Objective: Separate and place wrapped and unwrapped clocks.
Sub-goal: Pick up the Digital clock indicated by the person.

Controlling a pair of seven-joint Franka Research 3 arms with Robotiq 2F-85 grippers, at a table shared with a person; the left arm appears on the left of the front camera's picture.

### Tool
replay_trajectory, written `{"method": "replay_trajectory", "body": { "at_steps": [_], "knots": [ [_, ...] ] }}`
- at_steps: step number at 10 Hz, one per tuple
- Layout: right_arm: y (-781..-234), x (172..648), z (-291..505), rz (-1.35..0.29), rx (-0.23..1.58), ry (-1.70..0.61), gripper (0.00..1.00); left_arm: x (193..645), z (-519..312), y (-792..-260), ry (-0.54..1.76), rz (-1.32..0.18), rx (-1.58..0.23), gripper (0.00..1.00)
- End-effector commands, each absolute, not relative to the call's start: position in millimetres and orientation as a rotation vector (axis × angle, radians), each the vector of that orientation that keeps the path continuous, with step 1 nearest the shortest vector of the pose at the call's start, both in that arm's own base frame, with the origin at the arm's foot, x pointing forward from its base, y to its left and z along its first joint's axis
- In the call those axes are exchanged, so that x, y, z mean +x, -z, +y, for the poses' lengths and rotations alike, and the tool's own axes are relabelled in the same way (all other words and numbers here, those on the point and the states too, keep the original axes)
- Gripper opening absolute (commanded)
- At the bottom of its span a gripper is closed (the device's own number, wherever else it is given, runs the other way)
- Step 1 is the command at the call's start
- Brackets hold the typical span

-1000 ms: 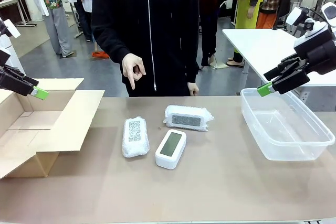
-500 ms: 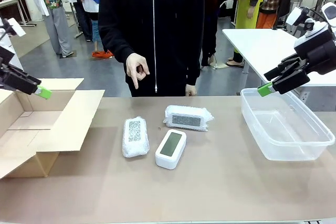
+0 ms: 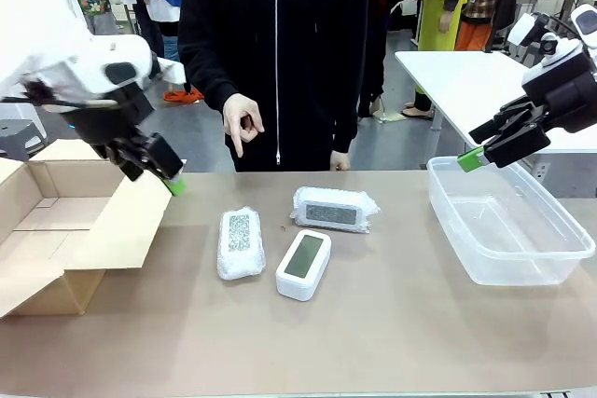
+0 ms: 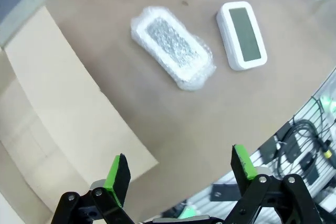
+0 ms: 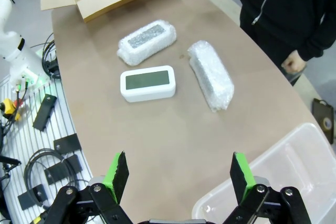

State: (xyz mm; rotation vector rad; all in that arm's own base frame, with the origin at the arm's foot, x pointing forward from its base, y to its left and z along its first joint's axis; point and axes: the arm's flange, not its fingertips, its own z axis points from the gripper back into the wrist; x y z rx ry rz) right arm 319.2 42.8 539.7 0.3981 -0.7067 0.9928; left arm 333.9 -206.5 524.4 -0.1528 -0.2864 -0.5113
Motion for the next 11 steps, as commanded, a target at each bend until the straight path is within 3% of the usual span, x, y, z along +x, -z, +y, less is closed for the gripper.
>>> {"method": "replay_trajectory", "body": {
  "at_steps": [1, 2, 5, 11],
  "knots": [
    [-538, 322, 43, -0.715, 0.424, -1.007, 1.00, 358, -224, -510, 0.357, -0.223, -0.269, 1.00],
    [-538, 322, 43, -0.715, 0.424, -1.007, 1.00, 334, -207, -524, 0.511, -0.286, -0.153, 1.00],
    [-538, 322, 43, -0.715, 0.424, -1.007, 1.00, 334, -207, -524, 0.511, -0.286, -0.153, 1.00],
    [-538, 322, 43, -0.715, 0.424, -1.007, 1.00, 404, -320, -487, 0.093, -0.057, -0.198, 1.00]
  ]
}}
